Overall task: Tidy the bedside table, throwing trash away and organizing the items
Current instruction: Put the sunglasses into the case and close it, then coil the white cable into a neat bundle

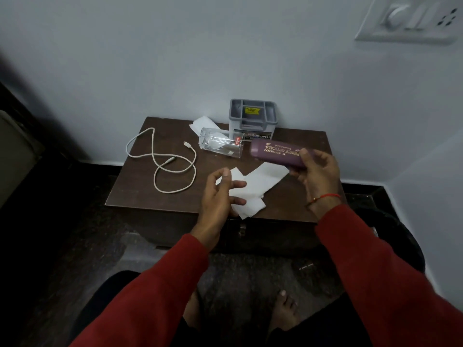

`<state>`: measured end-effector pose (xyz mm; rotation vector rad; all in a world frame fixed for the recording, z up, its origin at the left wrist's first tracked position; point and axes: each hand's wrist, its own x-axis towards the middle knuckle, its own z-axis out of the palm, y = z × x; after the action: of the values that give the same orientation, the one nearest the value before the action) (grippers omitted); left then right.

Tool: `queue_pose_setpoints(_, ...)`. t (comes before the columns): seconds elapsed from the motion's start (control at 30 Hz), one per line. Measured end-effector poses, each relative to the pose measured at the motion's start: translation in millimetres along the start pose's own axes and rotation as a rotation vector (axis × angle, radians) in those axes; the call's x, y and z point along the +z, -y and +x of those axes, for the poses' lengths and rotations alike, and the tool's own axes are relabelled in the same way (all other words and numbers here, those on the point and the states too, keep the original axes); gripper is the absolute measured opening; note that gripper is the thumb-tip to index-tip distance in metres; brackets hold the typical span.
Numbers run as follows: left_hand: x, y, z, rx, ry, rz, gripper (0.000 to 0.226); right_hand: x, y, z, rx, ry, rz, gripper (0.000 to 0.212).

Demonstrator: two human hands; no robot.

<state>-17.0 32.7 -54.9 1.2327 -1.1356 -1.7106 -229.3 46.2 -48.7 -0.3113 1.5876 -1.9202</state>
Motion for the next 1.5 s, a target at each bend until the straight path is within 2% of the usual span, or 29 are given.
queue_pose_setpoints(0.1,-2.0,2.2,4.5,-0.022,-0.039,0.011,0.033,6.4,-0.7,34.3,-0.026,-0.036,-0.137,0.026)
queue_pose_setpoints(0.33,-9.6,-0.1,12.4,-0.025,-0.046,0.021,0.037,27.0,-24.4,82.4,0.069,-0.029,-0.353,0.037)
queue_pose_setpoints(0.5,-13.4,1.0,18.4,-0.043,-0.052,0.026,0.043,36.8,-39.4,95.8,-0.018,-0.093,-0.617,0.037)
queue_pose_setpoints(0.97,-17.5,0.7,19.5,-0.047,-0.037,0.023,0.047,64.4,-52.9,94.7,-0.052,-0.035,-0.745,0.043)
queue_pose_setpoints(1.2,-17.8,-2.2,18.3,-0.053,-0.071,0.024,0.033,64.6,-60.4,97.8,-0.085,-0.015,-0.84,0.043)
queue_pose_setpoints(1.33,-20.9,-2.5,19.9,-0.046,-0.091,0.016,0.032,63.0,-59.5,99.4,-0.094,-0.031,-0.811,0.044)
queue_pose_setpoints(1.4,-24.1,-2.9,21.7,-0.036,-0.112,0.002,0.033,60.7,-56.2,96.1,-0.188,-0.104,-0.758,0.037)
queue_pose_setpoints(1.47,-27.8,-5.0,23.7,0.017,-0.174,-0.033,0.03,62.1,-50.0,81.9,-0.405,-0.13,-0.715,0.025)
queue_pose_setpoints(1.5,-30.2,-7.3,25.1,0.059,-0.23,-0.064,0.028,66.4,-47.1,68.9,-0.53,-0.086,-0.711,0.018)
